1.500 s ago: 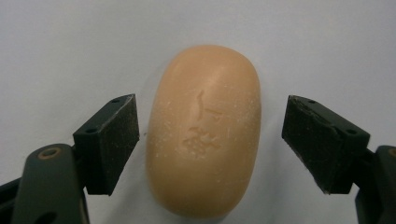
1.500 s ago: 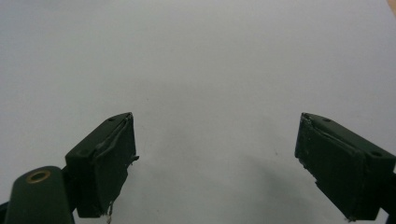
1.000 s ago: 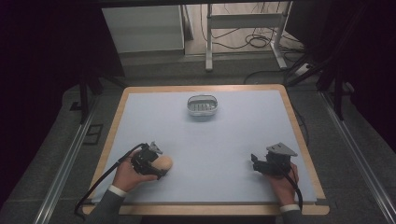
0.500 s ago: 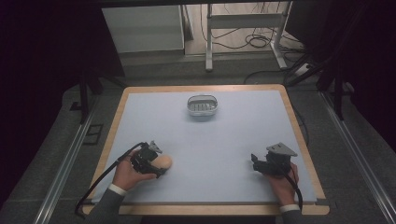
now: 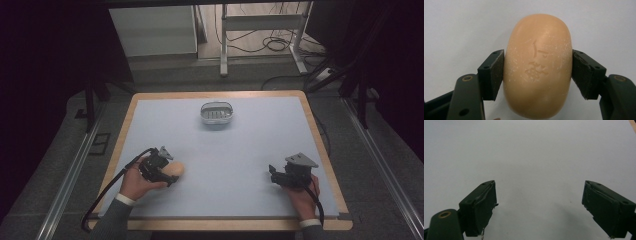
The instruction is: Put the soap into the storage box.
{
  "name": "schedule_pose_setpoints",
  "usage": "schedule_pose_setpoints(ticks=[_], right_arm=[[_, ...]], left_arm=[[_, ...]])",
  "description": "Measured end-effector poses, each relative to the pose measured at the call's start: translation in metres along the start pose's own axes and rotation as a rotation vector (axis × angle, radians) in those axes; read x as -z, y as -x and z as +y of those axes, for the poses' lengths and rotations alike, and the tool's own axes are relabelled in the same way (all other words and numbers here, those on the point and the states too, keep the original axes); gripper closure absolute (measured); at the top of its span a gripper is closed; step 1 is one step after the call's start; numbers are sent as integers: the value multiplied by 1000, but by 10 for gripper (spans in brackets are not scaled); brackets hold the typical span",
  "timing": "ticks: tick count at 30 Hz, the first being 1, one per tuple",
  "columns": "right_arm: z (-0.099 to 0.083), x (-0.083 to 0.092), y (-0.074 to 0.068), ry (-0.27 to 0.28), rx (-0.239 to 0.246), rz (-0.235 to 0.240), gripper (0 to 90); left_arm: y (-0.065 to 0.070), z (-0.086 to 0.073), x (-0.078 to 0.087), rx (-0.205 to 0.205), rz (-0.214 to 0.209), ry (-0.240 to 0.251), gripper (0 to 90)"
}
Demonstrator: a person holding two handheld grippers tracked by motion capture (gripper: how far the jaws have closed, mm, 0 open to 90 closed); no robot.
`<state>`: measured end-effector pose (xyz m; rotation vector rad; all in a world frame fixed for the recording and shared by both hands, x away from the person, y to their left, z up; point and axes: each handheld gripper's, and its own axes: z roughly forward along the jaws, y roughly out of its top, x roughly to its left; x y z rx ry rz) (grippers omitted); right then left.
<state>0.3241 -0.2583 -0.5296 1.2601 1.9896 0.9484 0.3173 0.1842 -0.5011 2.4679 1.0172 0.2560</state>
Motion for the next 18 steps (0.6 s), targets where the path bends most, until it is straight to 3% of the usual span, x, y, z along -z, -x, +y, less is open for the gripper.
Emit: schedule_pose_setpoints(ticks=[18], right_arm=[[0, 0, 0, -3, 1, -1, 126]], left_arm=[[-5, 7, 5, 9, -3, 23, 319]])
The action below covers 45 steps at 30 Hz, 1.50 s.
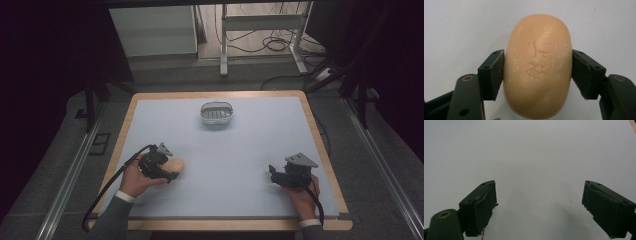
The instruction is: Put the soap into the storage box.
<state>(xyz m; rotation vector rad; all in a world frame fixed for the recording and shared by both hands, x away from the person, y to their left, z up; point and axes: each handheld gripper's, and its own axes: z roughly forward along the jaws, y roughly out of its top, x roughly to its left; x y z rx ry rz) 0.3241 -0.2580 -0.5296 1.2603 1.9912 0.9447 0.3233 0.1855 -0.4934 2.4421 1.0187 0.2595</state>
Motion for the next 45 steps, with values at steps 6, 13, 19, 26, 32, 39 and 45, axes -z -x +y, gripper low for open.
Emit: schedule_pose_setpoints(ticks=[6, 13, 19, 26, 32, 39, 45], right_arm=[[0, 0, 0, -1, 1, 0, 126], [0, 0, 0, 0, -1, 0, 127], [0, 0, 0, -2, 2, 0, 126], [0, 0, 0, -1, 2, -1, 126], [0, 0, 0, -2, 1, -1, 126], [0, 0, 0, -3, 2, -2, 126], [0, 0, 0, -3, 1, -2, 126]], left_arm=[[-2, 4, 1, -5, 4, 3, 319], [-2, 9, 2, -9, 6, 8, 319], [-2, 14, 4, -15, 8, 18, 320], [-2, 20, 5, -20, 10, 27, 320], [-3, 24, 5, -19, 10, 30, 321], [-4, 30, 5, -25, 14, 34, 322], [-4, 34, 6, -28, 13, 41, 322]])
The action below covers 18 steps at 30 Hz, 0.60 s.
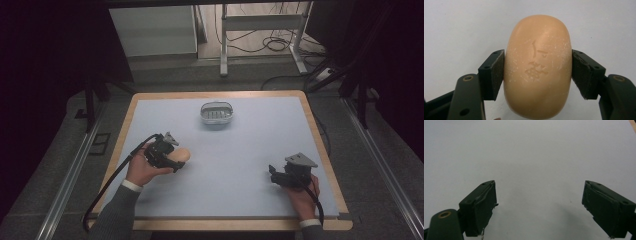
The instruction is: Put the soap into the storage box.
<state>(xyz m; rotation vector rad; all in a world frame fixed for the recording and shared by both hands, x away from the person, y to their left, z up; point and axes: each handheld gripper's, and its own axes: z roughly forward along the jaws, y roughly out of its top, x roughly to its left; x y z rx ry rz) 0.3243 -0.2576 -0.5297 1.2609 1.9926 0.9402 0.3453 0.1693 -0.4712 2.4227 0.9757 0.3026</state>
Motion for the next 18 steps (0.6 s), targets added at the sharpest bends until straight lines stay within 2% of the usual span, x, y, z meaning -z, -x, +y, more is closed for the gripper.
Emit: schedule_pose_setpoints(ticks=[18], right_arm=[[0, 0, 0, -1, 2, -1, 126]], left_arm=[[-2, 11, 0, -5, 2, 5, 323]])
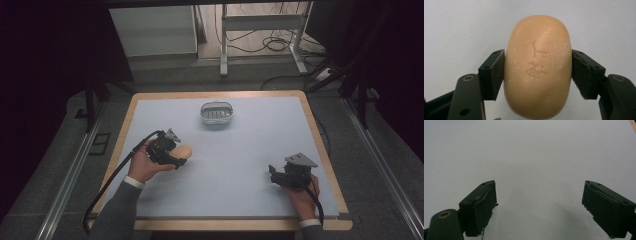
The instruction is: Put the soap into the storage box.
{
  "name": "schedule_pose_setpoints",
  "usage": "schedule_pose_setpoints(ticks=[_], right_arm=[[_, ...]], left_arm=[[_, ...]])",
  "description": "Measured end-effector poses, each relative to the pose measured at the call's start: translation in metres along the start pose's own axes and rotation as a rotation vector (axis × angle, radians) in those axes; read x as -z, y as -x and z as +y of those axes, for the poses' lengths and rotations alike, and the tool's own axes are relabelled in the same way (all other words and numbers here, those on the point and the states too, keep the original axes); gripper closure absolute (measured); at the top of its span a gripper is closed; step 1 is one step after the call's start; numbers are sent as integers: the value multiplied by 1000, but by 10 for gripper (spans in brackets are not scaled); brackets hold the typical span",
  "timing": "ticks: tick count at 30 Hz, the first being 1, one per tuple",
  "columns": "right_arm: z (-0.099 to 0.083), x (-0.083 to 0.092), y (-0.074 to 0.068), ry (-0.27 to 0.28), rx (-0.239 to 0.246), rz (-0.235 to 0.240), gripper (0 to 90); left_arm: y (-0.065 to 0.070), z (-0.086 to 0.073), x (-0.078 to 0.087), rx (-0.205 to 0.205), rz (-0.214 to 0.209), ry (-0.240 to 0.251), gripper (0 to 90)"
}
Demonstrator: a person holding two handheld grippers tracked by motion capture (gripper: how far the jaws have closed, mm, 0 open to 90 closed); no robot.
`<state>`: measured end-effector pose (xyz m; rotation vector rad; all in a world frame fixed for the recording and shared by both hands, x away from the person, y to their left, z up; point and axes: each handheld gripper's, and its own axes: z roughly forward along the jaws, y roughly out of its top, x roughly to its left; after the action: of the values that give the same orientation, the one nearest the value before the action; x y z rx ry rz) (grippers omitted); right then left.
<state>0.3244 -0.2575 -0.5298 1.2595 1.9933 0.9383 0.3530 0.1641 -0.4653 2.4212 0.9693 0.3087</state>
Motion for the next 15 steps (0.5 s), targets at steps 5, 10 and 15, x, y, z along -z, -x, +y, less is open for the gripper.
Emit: schedule_pose_setpoints(ticks=[5, 10, 15], right_arm=[[0, 0, 0, 0, 1, 0, 126], [0, 0, 0, -1, 0, 0, 126], [0, 0, 0, -1, 1, 0, 126]], left_arm=[[0, 5, 0, -7, -1, 3, 324], [0, 7, 1, -10, 1, 4, 324], [0, 11, 2, -16, 2, 4, 324]])
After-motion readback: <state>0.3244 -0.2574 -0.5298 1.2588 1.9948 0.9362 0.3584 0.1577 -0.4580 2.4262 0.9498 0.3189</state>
